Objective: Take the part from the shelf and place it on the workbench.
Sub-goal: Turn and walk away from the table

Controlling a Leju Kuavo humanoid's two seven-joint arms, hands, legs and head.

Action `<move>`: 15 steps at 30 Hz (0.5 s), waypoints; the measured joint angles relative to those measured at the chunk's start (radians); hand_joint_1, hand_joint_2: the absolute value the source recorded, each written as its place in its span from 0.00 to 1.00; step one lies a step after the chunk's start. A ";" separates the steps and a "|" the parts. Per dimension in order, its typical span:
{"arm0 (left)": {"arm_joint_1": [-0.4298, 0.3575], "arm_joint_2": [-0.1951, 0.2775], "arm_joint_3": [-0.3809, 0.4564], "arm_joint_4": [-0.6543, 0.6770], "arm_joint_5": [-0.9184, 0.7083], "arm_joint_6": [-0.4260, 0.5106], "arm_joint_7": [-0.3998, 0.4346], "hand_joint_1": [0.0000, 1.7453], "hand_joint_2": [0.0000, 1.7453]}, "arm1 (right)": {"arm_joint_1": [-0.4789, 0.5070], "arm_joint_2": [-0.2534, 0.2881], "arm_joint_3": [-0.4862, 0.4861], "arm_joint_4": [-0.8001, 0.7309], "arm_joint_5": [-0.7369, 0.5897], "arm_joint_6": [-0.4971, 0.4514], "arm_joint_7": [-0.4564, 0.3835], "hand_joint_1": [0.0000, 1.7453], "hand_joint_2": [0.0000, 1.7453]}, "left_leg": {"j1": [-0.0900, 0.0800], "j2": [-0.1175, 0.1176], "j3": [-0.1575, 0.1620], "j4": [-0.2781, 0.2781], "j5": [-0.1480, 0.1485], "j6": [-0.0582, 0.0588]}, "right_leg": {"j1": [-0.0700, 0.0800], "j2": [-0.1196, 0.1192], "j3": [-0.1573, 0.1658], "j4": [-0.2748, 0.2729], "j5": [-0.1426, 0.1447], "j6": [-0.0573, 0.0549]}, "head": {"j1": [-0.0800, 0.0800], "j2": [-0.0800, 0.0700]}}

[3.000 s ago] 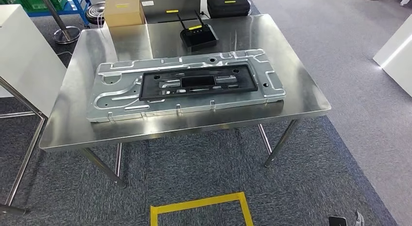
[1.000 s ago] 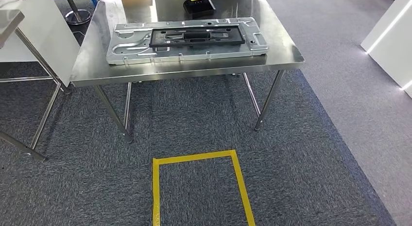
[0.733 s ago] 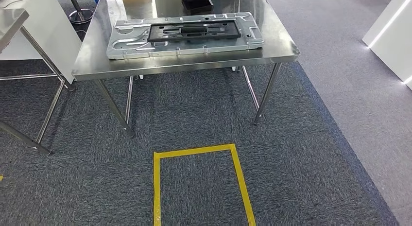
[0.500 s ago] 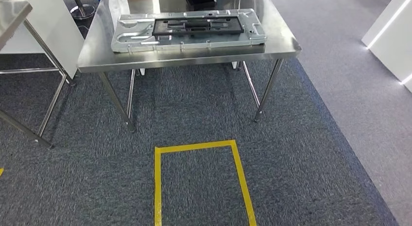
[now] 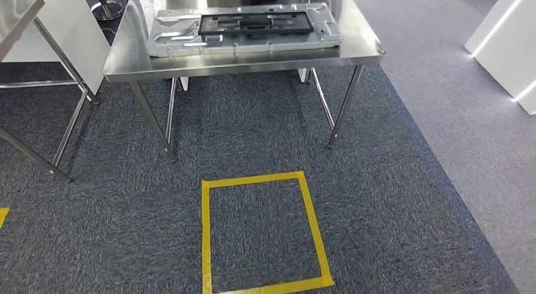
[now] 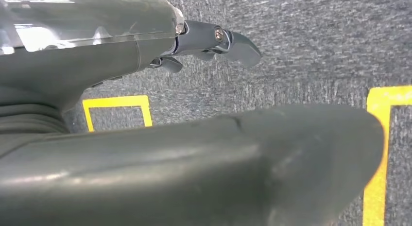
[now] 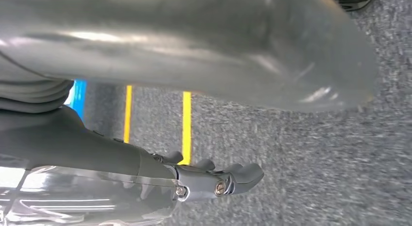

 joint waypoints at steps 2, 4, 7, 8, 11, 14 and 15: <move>0.001 0.000 0.000 0.000 0.000 0.000 0.000 0.00 0.00 | -0.001 0.001 0.000 0.000 0.002 0.002 -0.003 0.00 0.00 | 0.000 -0.001 -0.007 0.004 0.001 -0.013 | -0.003 -0.003 -0.011 -0.005 0.015 -0.016 | 0.000 0.000; 0.002 0.000 0.000 0.000 0.000 -0.001 0.000 0.00 0.00 | -0.003 0.002 0.000 0.001 0.005 0.004 -0.008 0.00 0.00 | 0.001 -0.003 -0.033 0.063 -0.057 -0.022 | -0.007 -0.008 -0.028 -0.011 0.032 -0.033 | 0.000 0.000; 0.003 -0.001 -0.001 0.000 0.000 -0.003 0.001 0.00 0.00 | -0.002 0.003 0.000 0.001 0.007 0.010 -0.016 0.00 0.00 | 0.006 -0.004 -0.091 0.255 -0.172 -0.030 | -0.001 -0.011 -0.058 -0.008 0.052 -0.042 | 0.000 0.000; 0.004 -0.001 -0.001 0.000 0.000 -0.003 0.001 0.00 0.00 | -0.001 0.003 0.000 0.001 0.007 0.015 -0.020 0.00 0.00 | 0.007 -0.003 -0.092 0.288 -0.176 -0.031 | 0.001 -0.011 -0.068 -0.005 0.058 -0.042 | 0.000 0.000; 0.004 0.000 -0.001 0.000 0.000 -0.003 0.001 0.00 0.00 | -0.001 0.003 0.000 0.001 0.007 0.032 -0.034 0.00 0.00 | 0.006 -0.003 0.016 0.153 -0.112 -0.023 | 0.004 -0.011 -0.092 0.010 0.068 -0.038 | 0.000 0.000; 0.002 0.003 0.000 0.000 0.000 -0.003 0.001 0.00 0.00 | -0.002 0.006 0.000 0.001 0.006 0.060 -0.048 0.00 0.00 | 0.000 -0.003 0.117 -0.014 -0.096 -0.006 | 0.007 -0.012 -0.106 0.026 0.073 -0.028 | 0.000 0.000; 0.002 0.004 0.000 0.000 0.000 -0.004 0.001 0.00 0.00 | -0.002 0.007 0.000 0.001 0.004 0.073 -0.054 0.00 0.00 | -0.002 -0.003 0.118 -0.020 -0.098 -0.003 | 0.008 -0.012 -0.109 0.027 0.076 -0.023 | 0.000 0.000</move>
